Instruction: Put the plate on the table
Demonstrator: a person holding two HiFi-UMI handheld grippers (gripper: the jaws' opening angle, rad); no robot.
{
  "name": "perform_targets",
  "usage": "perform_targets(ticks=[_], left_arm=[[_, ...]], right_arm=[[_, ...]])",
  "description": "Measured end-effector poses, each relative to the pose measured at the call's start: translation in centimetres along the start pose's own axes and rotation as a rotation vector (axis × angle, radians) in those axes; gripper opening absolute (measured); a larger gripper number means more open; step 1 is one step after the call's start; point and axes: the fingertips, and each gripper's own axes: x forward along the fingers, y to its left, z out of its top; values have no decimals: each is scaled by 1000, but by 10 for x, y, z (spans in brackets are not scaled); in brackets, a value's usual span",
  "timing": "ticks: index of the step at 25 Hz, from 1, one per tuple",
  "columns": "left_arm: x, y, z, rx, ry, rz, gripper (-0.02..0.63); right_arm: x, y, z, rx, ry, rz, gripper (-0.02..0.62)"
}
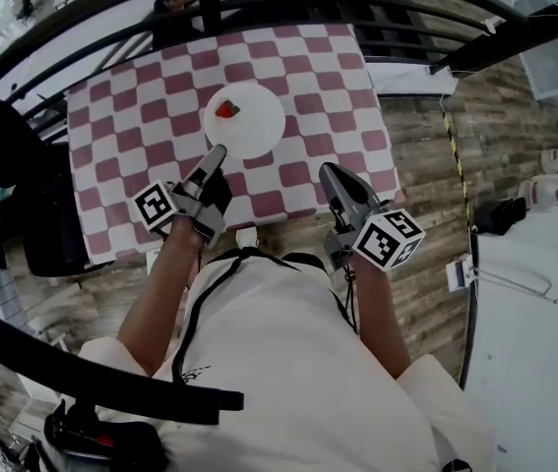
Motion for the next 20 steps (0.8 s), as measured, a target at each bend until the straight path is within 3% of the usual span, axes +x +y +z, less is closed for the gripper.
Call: perform_targets(ticks=[20], left_arm=[[11,25,8,-14,-12,2,20]], right_arm=[[29,-8,-4,1,75,32,6]])
